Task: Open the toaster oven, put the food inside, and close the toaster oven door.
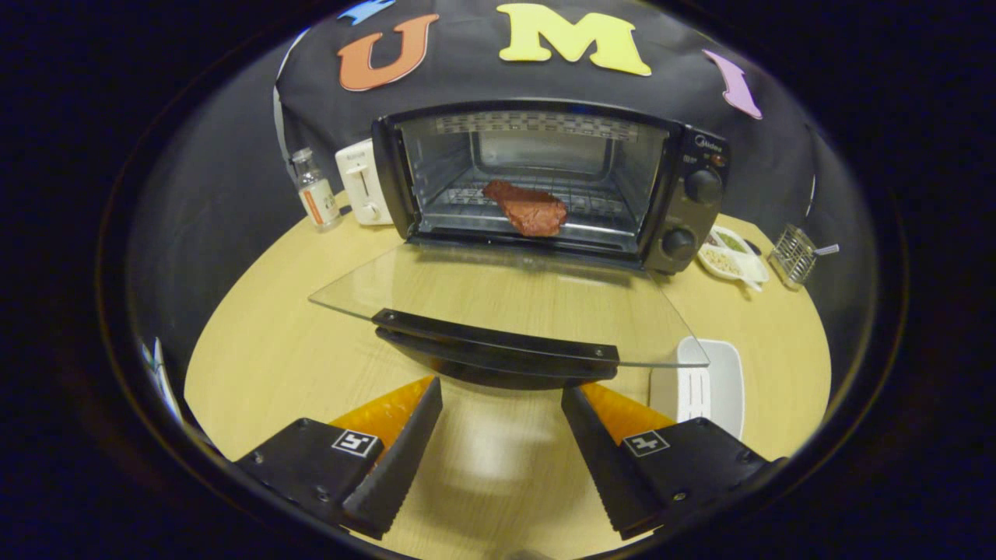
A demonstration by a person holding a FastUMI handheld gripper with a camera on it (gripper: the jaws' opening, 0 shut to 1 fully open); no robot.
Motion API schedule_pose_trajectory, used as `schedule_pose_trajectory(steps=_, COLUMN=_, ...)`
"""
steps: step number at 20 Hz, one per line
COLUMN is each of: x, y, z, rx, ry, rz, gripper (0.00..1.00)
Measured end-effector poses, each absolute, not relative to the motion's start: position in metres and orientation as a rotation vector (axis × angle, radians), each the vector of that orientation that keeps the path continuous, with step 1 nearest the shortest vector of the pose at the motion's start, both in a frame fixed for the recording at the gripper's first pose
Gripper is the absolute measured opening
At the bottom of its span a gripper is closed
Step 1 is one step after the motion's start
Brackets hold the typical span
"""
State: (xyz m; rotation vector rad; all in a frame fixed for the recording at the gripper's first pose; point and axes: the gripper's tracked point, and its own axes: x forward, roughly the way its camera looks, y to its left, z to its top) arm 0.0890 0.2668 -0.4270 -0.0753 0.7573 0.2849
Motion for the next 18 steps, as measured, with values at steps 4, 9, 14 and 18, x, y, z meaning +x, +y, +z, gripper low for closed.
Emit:
schedule_pose_trajectory(steps=4, x=0.102, y=0.275, z=-0.396, rx=-0.079, ry=0.711, rz=0.307, gripper=0.99)
schedule_pose_trajectory(steps=9, x=0.118, y=0.283, z=-0.368, rx=-0.080, ry=0.673, rz=0.318, gripper=0.99)
schedule_pose_trajectory(steps=14, x=0.130, y=0.284, z=-0.354, rx=-0.067, ry=0.663, rz=0.323, gripper=0.99)
schedule_pose_trajectory(steps=18, x=0.134, y=0.284, z=-0.353, rx=-0.055, ry=0.674, rz=0.340, gripper=0.99)
